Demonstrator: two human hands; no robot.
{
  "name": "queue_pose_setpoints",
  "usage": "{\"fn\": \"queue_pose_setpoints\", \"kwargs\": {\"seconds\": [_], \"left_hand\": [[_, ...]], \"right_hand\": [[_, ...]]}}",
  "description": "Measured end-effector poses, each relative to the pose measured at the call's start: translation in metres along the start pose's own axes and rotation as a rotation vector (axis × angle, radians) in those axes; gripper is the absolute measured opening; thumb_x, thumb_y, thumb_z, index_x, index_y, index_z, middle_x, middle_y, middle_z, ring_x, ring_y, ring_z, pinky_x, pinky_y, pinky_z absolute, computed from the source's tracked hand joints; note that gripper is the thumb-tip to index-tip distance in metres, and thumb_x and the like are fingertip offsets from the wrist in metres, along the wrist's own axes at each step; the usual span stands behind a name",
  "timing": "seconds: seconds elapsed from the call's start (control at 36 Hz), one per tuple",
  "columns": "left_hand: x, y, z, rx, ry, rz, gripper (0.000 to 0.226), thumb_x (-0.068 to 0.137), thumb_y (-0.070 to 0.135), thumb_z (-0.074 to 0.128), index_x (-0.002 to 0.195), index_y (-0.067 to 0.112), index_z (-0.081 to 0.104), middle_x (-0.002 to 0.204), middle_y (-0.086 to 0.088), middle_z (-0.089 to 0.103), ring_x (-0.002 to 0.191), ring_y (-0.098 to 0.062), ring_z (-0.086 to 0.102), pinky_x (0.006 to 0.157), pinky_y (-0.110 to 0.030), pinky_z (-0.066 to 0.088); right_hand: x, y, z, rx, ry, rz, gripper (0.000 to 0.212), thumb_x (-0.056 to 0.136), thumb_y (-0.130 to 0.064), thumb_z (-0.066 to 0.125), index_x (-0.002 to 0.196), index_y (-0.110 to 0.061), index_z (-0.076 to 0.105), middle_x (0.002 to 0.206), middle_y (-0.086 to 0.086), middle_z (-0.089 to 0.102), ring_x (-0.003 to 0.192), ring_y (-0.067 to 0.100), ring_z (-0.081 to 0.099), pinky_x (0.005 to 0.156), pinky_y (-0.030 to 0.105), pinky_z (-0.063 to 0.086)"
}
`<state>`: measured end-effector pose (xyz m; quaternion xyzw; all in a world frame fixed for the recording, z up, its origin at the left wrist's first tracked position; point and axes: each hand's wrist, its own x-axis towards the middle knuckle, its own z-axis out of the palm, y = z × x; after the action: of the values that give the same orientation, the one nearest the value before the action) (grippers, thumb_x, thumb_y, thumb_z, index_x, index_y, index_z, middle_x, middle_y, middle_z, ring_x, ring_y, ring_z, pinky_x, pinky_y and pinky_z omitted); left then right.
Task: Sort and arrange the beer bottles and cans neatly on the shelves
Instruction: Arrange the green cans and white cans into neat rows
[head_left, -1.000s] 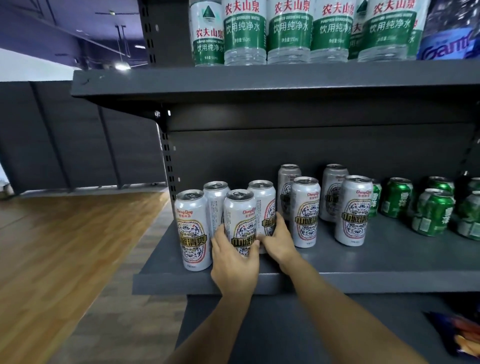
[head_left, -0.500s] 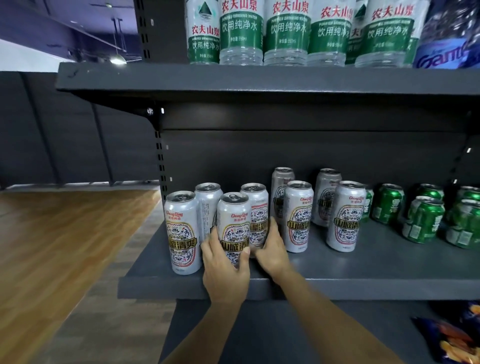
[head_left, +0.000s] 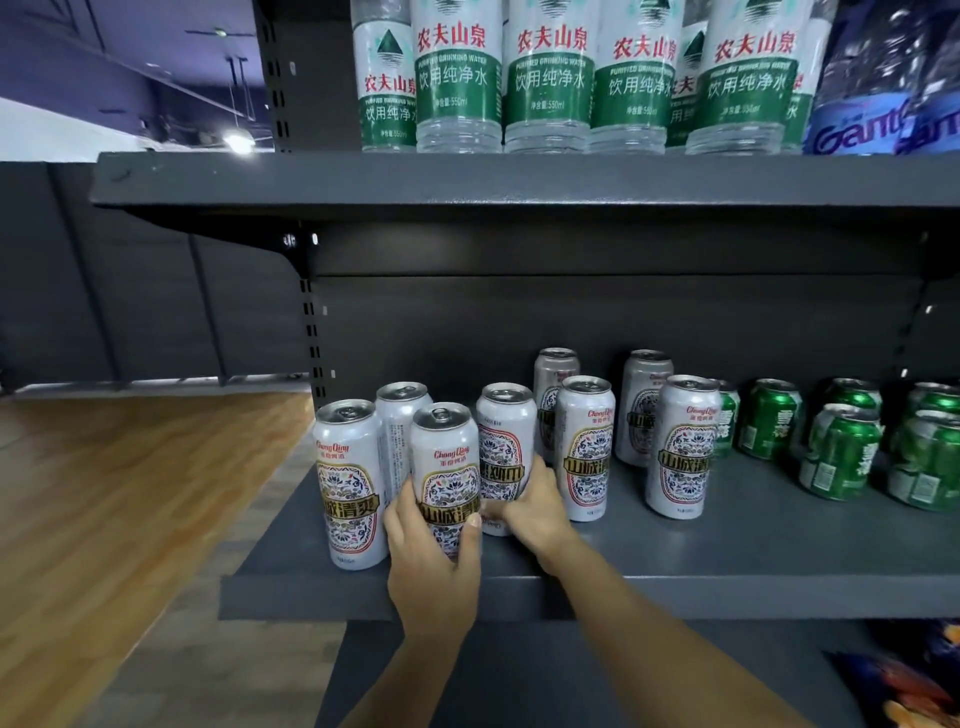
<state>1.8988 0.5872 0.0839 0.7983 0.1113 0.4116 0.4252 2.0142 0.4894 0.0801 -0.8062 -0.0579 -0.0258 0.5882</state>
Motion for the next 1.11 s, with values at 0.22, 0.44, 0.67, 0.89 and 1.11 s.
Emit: {"fn": "queue_pose_setpoints", "kwargs": {"seconds": [0.22,0.44,0.67,0.89,1.11], "left_hand": [[0.0,-0.004,0.003,0.001,0.006,0.015,0.079,0.079,0.053,0.049,0.144,0.009,0.036,0.135,-0.005,0.043,0.121,-0.03,0.05,0.082,-0.04,0.048],[-0.001,-0.003,0.005,0.026,0.021,0.025,0.083,0.078,0.059,0.042,0.143,0.008,0.037,0.134,-0.008,0.045,0.119,-0.033,0.052,0.077,-0.036,0.044],[-0.001,-0.005,0.006,0.001,0.017,0.024,0.085,0.075,0.064,0.043,0.143,0.014,0.036,0.134,-0.003,0.043,0.119,-0.029,0.052,0.076,-0.035,0.043],[-0.004,-0.003,0.004,-0.045,0.075,0.053,0.082,0.075,0.078,0.041,0.14,0.028,0.038,0.132,0.006,0.045,0.116,-0.022,0.054,0.079,-0.029,0.041],[-0.001,-0.002,0.006,-0.024,0.071,0.029,0.079,0.068,0.069,0.05,0.139,0.034,0.041,0.127,0.009,0.046,0.108,-0.025,0.062,0.075,-0.025,0.046]], "right_hand": [[-0.024,-0.036,-0.006,0.204,-0.085,0.052,0.06,0.077,0.001,0.072,0.124,-0.013,0.037,0.108,0.005,0.062,0.094,0.012,0.063,0.063,0.015,0.051],[-0.02,-0.039,-0.009,0.104,-0.154,-0.001,0.09,0.055,-0.011,0.081,0.134,-0.034,0.042,0.119,-0.001,0.062,0.11,0.014,0.061,0.097,0.039,0.052],[-0.019,-0.065,-0.001,-0.136,0.087,-0.04,0.073,0.074,-0.023,0.08,0.131,-0.01,0.036,0.127,0.007,0.046,0.114,0.025,0.052,0.098,0.039,0.044],[0.003,-0.077,0.018,0.088,0.054,-0.021,0.099,0.061,-0.06,0.056,0.145,-0.018,0.027,0.14,0.01,0.047,0.128,0.026,0.045,0.108,0.042,0.037],[0.028,-0.099,0.032,0.249,0.086,0.035,0.08,0.084,-0.046,0.047,0.153,-0.015,0.018,0.157,0.015,0.017,0.147,0.03,0.01,0.119,0.045,0.013]]}}
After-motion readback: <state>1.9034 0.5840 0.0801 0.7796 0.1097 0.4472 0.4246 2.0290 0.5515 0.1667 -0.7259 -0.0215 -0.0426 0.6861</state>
